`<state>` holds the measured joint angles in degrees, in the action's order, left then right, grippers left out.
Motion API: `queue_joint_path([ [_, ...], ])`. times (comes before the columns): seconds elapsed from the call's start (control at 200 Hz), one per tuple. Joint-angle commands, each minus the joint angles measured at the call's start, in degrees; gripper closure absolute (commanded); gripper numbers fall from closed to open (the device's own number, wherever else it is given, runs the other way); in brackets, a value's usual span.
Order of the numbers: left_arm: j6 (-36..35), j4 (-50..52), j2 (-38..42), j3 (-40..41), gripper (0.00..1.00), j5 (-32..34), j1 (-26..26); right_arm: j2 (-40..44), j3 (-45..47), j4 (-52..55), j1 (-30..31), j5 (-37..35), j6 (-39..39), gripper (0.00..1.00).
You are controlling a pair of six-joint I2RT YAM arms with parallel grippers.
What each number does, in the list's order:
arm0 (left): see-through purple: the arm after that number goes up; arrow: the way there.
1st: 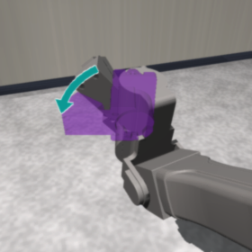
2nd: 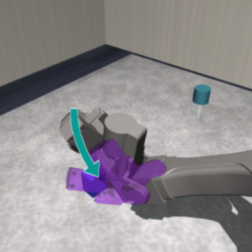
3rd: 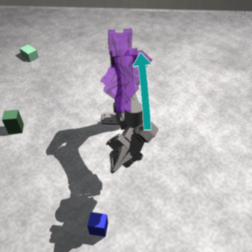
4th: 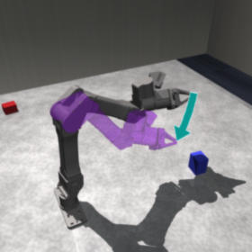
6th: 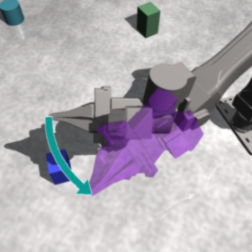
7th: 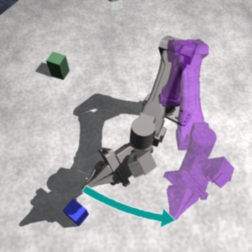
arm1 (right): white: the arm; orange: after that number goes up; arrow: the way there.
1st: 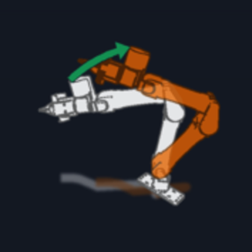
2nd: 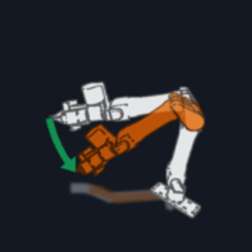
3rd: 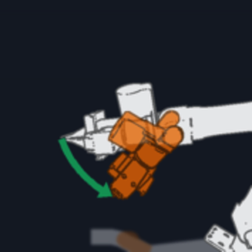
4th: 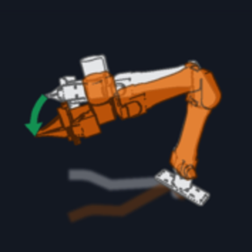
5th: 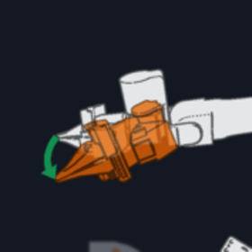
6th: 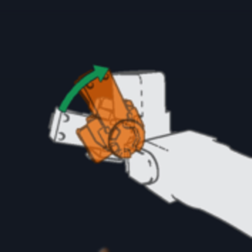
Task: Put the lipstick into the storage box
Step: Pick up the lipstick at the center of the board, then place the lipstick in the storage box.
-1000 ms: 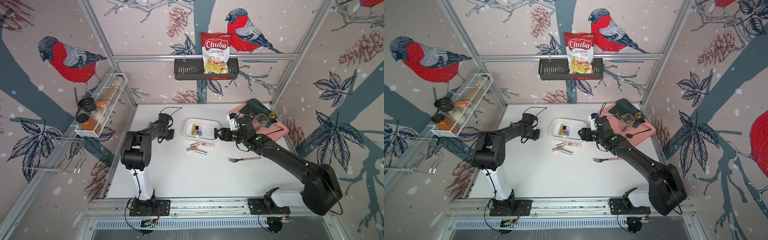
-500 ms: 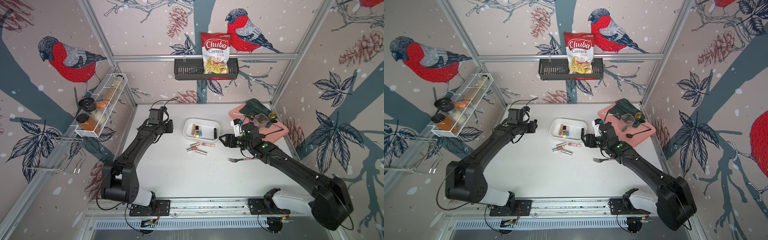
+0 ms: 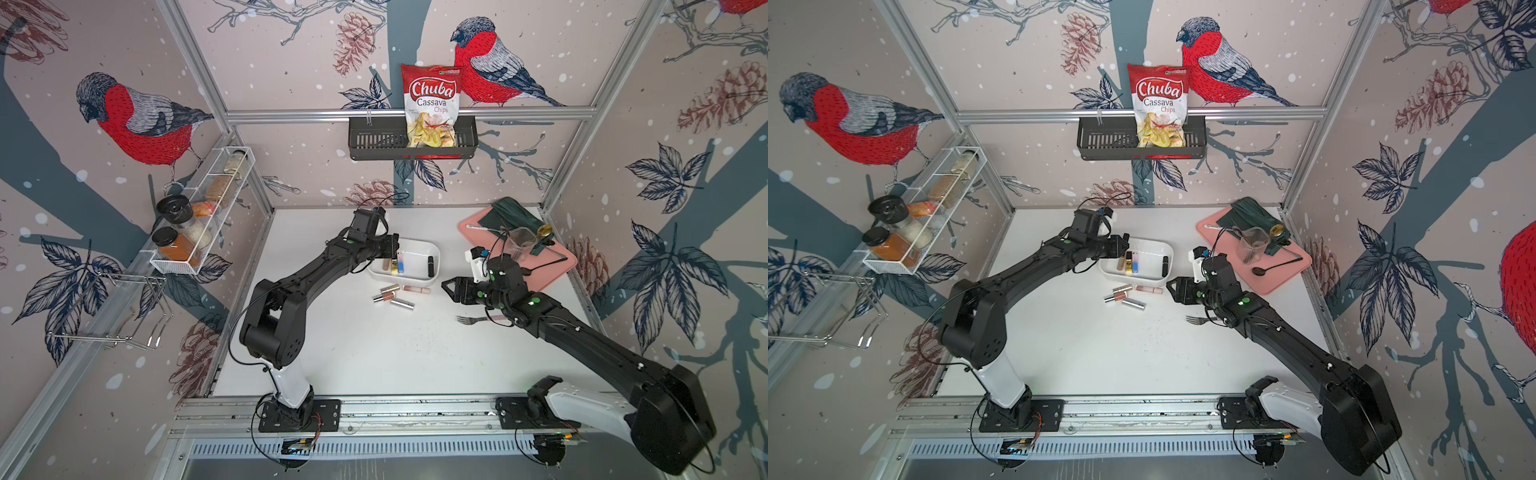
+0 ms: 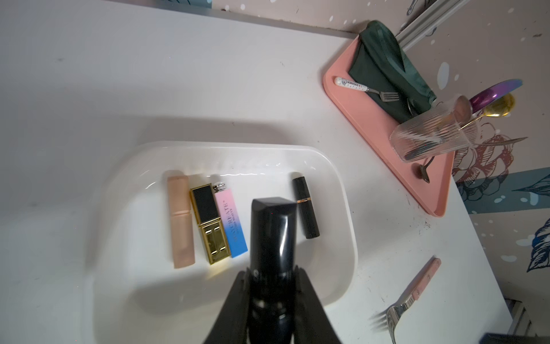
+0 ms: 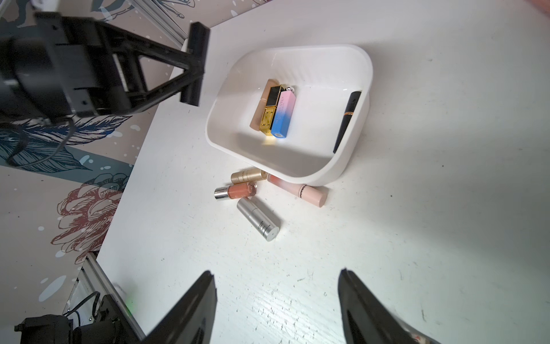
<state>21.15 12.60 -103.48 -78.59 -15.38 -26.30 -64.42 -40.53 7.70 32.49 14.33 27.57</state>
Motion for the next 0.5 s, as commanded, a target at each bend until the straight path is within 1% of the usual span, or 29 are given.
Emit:
queue_joint_path([
  [0.0,0.4,-1.0,-4.9,-4.9,0.97,0.0,-2.1,0.8,1.0,-0.8,-0.1,-0.2,0.8,0.31],
  [0.125,-0.8,2.0,-11.4,-11.3,0.97,0.9,-4.2,1.6,1.9,-0.5,-0.1,-0.7,0.4,0.31],
  [0.225,-1.0,3.0,-15.2,-14.3,0.97,1.1,-5.1,2.4,2.5,-0.2,-0.4,-1.0,0.1,0.31],
  [0.495,-0.6,2.8,-21.4,-15.9,0.97,0.7,-5.8,3.5,3.6,0.0,-1.7,-0.7,-0.6,0.31],
])
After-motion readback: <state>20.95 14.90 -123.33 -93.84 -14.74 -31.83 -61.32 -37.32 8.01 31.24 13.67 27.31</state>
